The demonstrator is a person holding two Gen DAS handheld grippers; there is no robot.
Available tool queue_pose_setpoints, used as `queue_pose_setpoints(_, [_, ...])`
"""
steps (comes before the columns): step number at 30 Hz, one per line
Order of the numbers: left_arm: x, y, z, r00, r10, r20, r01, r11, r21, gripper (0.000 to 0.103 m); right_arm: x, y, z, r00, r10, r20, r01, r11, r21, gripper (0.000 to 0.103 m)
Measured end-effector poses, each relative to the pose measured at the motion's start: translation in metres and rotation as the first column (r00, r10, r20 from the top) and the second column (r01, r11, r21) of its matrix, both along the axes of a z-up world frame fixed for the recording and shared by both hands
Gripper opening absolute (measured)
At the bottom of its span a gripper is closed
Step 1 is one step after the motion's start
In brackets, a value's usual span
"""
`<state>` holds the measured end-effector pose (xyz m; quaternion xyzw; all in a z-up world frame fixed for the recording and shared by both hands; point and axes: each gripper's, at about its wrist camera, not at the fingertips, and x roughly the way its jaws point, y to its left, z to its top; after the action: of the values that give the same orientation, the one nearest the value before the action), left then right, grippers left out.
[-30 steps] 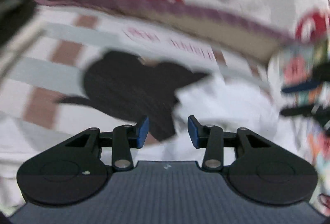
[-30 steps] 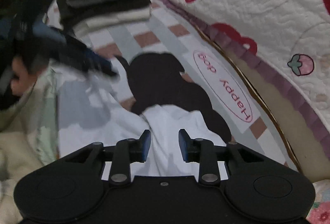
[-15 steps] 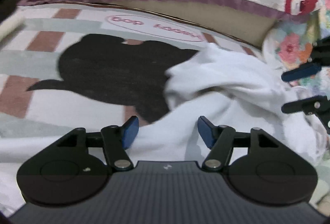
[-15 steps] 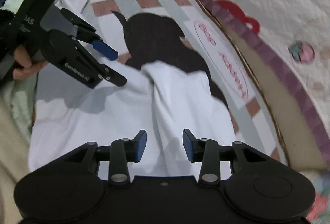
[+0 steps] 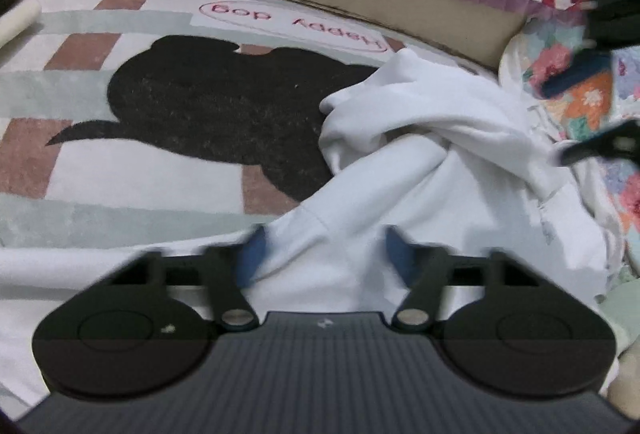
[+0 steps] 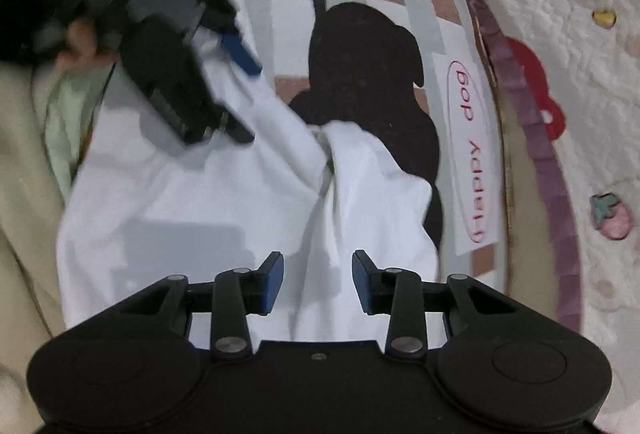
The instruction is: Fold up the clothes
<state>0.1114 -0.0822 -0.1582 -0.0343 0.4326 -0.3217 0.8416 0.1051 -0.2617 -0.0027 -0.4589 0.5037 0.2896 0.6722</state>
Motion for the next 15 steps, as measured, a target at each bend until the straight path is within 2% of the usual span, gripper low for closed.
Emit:
queue_pose_setpoints(1, [0.0, 0.001, 0.0, 1.0, -0.001, 0.002, 0.001, 1.0, -0.002, 0.018, 0.01, 0.003, -0.005, 1.0, -0.03, 0.005, 0.03, 0.999, 0.025, 0.045])
queue_pose_setpoints(4, [-0.001, 0.0, -0.003, 1.0, -0.006, 0.013, 0.006, 1.0, 0.005, 0.015, 0.028, 0.012, -0.029, 0.994, -0.044, 0.105, 0.041, 0.999, 0.03, 0.047])
queue_pose_setpoints(5, [-0.002, 0.0, -0.003, 1.0, -0.009, 0.018, 0.009, 1.0, 0.009, 0.014, 0.034, 0.014, -0.035, 0.992, -0.048, 0.114, 0.045, 0.999, 0.031, 0.049])
queue_pose_setpoints(7, [-0.004, -0.003, -0.002, 0.999, -0.019, 0.031, 0.019, 1.0, 0.021, 0.014, 0.048, 0.015, -0.046, 0.995, -0.07, 0.076, 0.067, 0.997, 0.044, 0.057])
queue_pose_setpoints(10, [-0.003, -0.002, -0.003, 0.999, -0.019, 0.027, 0.018, 1.0, 0.02, 0.014, 0.057, 0.015, -0.058, 0.992, -0.123, 0.035, 0.119, 0.989, 0.083, 0.057])
queue_pose_setpoints(11, [-0.003, -0.002, -0.003, 1.0, -0.018, 0.025, 0.018, 1.0, 0.02, 0.013, 0.059, 0.014, -0.061, 0.99, -0.14, 0.027, 0.137, 0.986, 0.091, 0.047])
queue_pose_setpoints(12, [-0.003, -0.002, -0.002, 1.0, -0.018, 0.023, 0.017, 1.0, 0.019, 0.011, 0.061, 0.011, -0.062, 0.987, -0.162, 0.007, 0.16, 0.982, 0.101, 0.029])
queue_pose_setpoints(13, [-0.003, -0.002, -0.002, 1.0, -0.018, 0.022, 0.017, 1.0, 0.023, 0.01, 0.065, 0.004, -0.06, 0.98, -0.199, -0.024, 0.2, 0.973, 0.111, 0.005])
queue_pose_setpoints(14, [-0.004, -0.003, -0.001, 1.0, -0.018, 0.023, 0.018, 0.999, 0.033, 0.008, 0.069, -0.004, -0.052, 0.965, -0.261, -0.037, 0.263, 0.954, 0.144, 0.004])
queue_pose_setpoints(15, [-0.004, -0.004, 0.0, 1.0, -0.016, 0.022, 0.015, 0.999, 0.043, 0.007, 0.072, -0.016, -0.04, 0.941, -0.334, -0.049, 0.337, 0.918, 0.21, 0.004])
